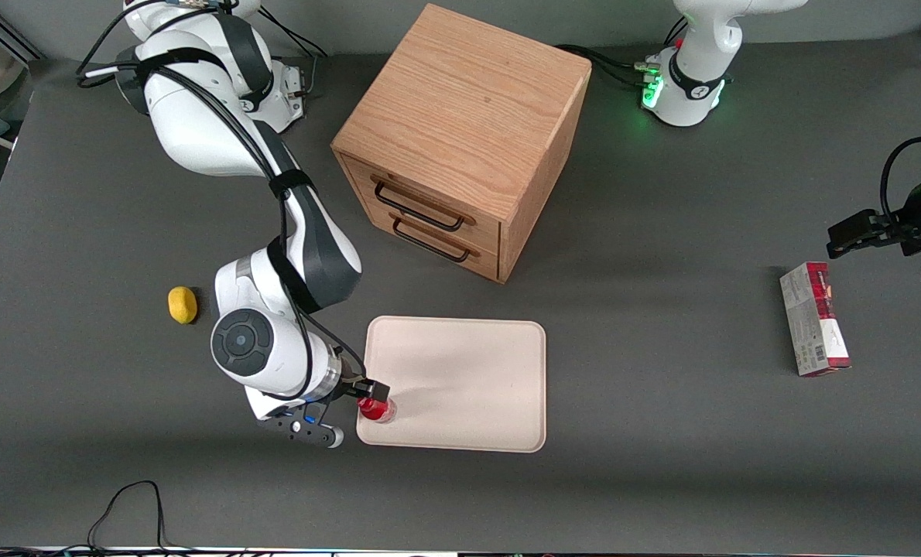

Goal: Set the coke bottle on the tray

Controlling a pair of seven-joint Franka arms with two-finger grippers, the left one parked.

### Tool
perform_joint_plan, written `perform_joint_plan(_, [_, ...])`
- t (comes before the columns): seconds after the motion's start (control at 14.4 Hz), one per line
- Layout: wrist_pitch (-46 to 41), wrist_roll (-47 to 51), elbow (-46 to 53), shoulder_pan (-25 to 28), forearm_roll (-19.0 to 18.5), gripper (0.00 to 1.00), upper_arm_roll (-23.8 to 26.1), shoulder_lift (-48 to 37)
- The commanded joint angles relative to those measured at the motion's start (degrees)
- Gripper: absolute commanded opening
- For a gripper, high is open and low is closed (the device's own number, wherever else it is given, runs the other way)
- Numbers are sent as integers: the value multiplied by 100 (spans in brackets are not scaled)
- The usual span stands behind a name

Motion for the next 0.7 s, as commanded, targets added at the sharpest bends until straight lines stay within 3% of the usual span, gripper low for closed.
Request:
perform_joint_plan(0.0, [-75,128,179,37,-124,100,-42,55])
perform_joint_plan(0.28, [-839,-222,30,2,-299,100,-33,-541])
perform_joint_plan(0.42, [-1339,-670,-591,-42,-273,100,-60,-1208])
perform_joint_plan(0.63, [-1123,-1391,-2250,-296,-255,100,-86,-2507])
